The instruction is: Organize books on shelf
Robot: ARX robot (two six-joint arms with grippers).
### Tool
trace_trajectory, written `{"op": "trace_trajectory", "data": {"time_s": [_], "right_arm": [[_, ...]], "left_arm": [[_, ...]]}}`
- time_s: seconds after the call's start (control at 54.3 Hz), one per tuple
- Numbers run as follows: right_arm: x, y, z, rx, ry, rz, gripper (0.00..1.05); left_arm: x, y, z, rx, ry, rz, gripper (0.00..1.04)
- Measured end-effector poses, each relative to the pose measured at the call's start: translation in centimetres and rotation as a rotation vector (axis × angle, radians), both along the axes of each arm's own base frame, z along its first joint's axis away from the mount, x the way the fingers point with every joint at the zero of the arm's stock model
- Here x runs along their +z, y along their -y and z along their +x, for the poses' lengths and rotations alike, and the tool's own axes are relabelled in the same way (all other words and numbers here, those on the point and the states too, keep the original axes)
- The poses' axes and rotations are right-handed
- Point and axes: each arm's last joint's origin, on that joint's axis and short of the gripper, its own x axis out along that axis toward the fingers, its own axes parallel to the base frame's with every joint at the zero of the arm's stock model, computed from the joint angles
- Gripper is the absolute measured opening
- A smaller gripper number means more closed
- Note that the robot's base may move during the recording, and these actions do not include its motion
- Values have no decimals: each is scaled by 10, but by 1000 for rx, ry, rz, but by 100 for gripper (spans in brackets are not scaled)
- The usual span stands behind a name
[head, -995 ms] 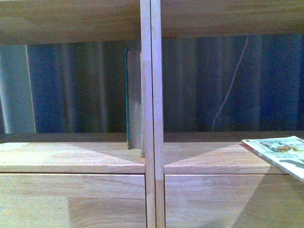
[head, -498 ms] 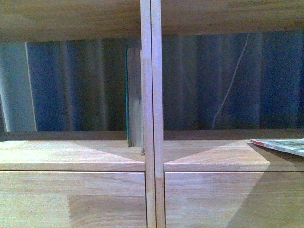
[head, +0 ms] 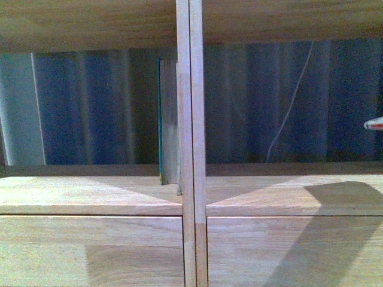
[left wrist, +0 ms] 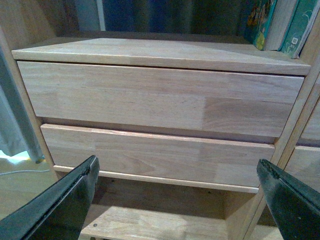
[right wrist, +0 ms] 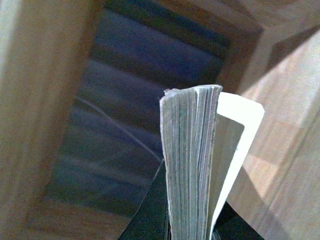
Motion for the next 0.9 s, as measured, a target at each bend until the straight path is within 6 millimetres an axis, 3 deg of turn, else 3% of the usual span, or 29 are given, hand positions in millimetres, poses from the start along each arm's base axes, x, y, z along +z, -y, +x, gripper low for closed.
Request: {"op": "trace_trajectory", "data": {"time_s": [0.184, 0.332, 0.645, 0.903], "right_arm": [[24, -17, -35, 36, 129, -120, 7], [37, -33, -49, 62, 222, -192, 7], [44, -83, -50, 237, 388, -325, 7], [31, -101, -48, 293, 398, -377, 7]], "left_arm": [[0, 0, 0, 0, 0, 0, 97], [0, 0, 0, 0, 0, 0, 97], [0, 0, 0, 0, 0, 0, 97], [0, 0, 0, 0, 0, 0, 97]]}}
